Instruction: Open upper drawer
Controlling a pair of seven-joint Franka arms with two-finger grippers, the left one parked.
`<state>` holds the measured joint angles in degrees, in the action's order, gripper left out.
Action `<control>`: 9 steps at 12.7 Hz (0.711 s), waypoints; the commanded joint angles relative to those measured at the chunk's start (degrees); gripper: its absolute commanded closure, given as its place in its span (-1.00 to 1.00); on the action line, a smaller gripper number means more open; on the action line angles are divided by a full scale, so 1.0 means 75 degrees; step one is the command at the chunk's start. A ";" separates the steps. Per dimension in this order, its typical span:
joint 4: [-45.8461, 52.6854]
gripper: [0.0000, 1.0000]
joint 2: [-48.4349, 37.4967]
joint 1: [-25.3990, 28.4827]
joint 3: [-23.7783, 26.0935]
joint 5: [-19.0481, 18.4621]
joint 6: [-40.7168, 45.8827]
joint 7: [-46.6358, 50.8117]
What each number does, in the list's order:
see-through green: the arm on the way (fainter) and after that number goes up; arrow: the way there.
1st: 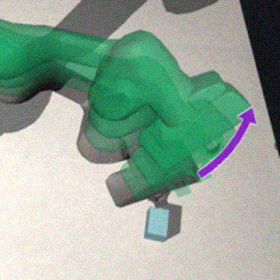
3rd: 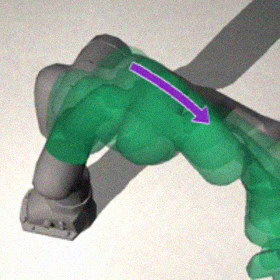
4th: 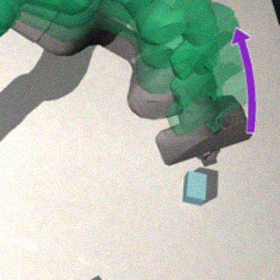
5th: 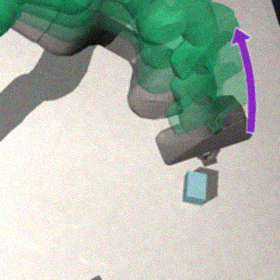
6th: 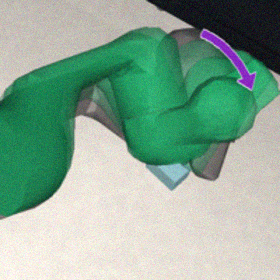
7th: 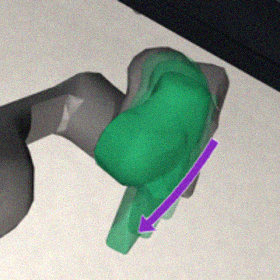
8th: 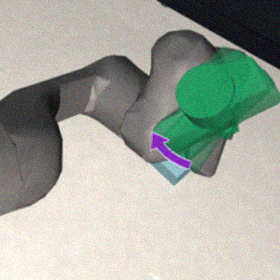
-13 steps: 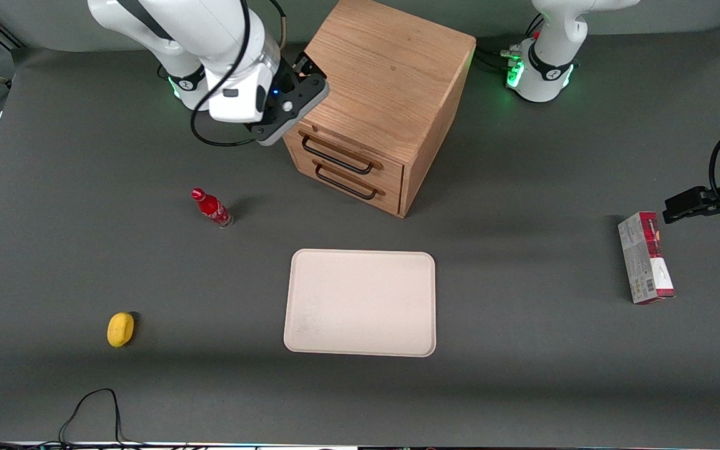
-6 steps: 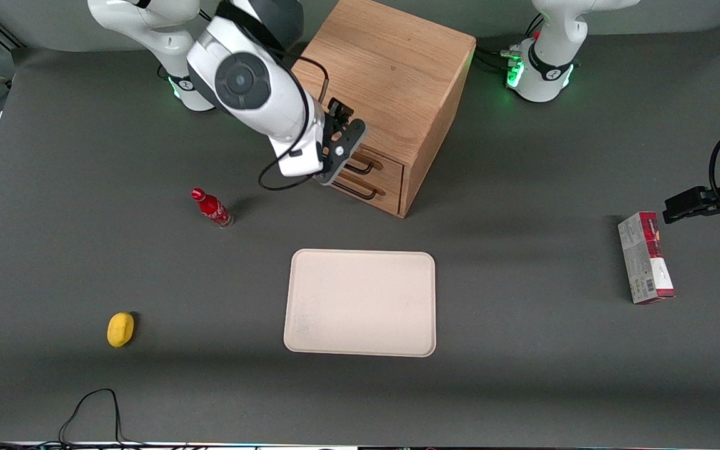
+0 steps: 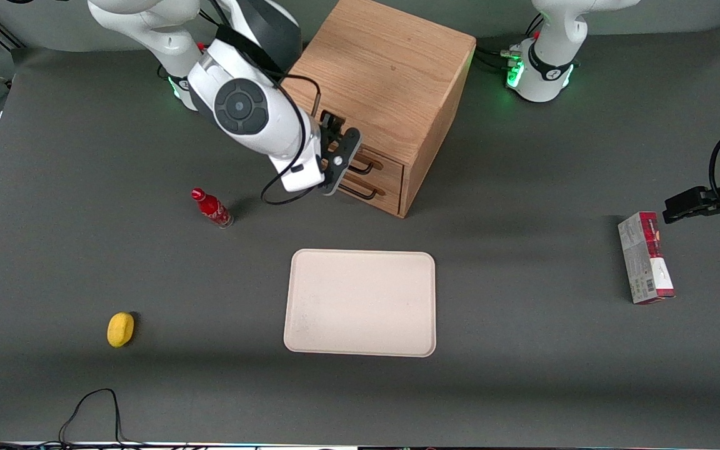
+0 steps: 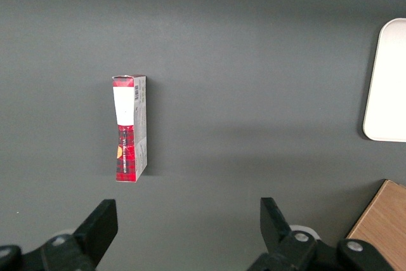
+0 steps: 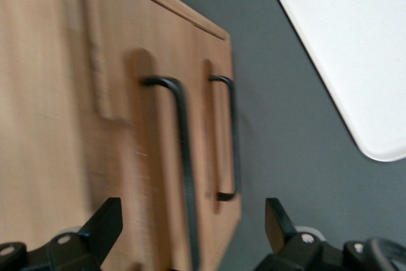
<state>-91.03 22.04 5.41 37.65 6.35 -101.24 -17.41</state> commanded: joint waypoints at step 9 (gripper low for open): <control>-0.0108 -1.00 0.0436 0.0005 -0.0181 -0.0085 -0.0341 -0.0527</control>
<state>-91.54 24.83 5.31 35.78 5.85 -102.58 -21.39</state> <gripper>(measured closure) 0.000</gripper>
